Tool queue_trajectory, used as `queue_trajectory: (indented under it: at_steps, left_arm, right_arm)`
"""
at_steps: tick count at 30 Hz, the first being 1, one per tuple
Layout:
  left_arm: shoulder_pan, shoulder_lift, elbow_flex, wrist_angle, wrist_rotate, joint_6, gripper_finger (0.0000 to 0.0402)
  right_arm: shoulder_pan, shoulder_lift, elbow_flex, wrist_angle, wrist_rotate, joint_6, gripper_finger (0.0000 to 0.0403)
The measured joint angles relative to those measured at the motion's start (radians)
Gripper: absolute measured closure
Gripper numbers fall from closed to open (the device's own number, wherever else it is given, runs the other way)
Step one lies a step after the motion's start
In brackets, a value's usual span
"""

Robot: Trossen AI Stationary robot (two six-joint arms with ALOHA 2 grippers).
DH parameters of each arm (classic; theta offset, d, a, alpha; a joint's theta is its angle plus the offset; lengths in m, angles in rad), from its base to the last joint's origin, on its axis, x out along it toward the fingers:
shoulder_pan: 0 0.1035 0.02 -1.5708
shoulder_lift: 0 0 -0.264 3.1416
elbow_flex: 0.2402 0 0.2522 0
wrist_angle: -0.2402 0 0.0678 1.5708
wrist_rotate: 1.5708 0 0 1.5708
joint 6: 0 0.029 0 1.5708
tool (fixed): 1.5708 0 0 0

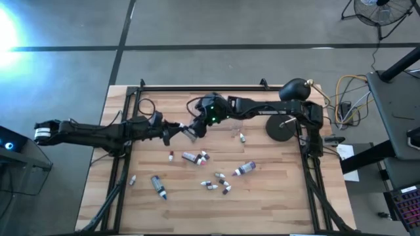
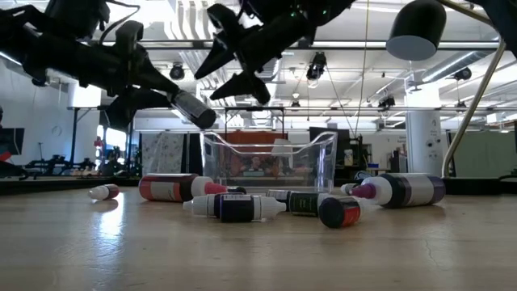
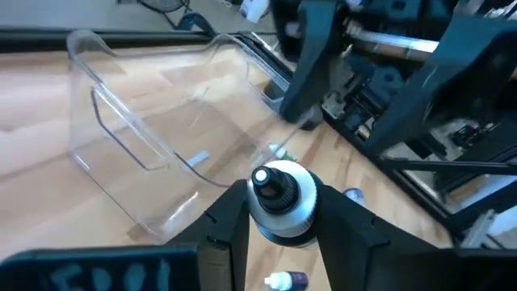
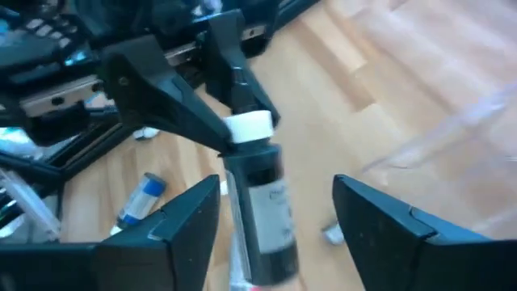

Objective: Pick & Place food coloring
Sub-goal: Put the large black food coloring bottle into the transparent bin

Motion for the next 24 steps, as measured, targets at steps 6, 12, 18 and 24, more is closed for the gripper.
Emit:
queue_trajectory:
  at_steps: [6,12,18,24]
  left_arm:
    - [0.026,0.049,0.230,-0.248,-0.001,0.306,0.0309]
    - [0.055,0.264,0.480,-0.435,-0.002,0.669,0.0309]
    - [0.094,0.489,0.608,-0.474,-0.060,0.794,0.0309]
    - [0.084,0.572,0.605,-0.541,-0.054,0.764,0.0309]
  right_arm:
    - [-0.008,-0.154,0.000,-0.180,0.280,-0.103,0.0160]
    - [-0.015,-0.259,0.000,-0.346,0.426,-0.124,0.0167]
    - [-0.013,-0.291,-0.001,-0.406,0.478,-0.112,0.0170]
    - [0.003,-0.279,-0.025,-0.414,0.478,-0.102,0.0172]
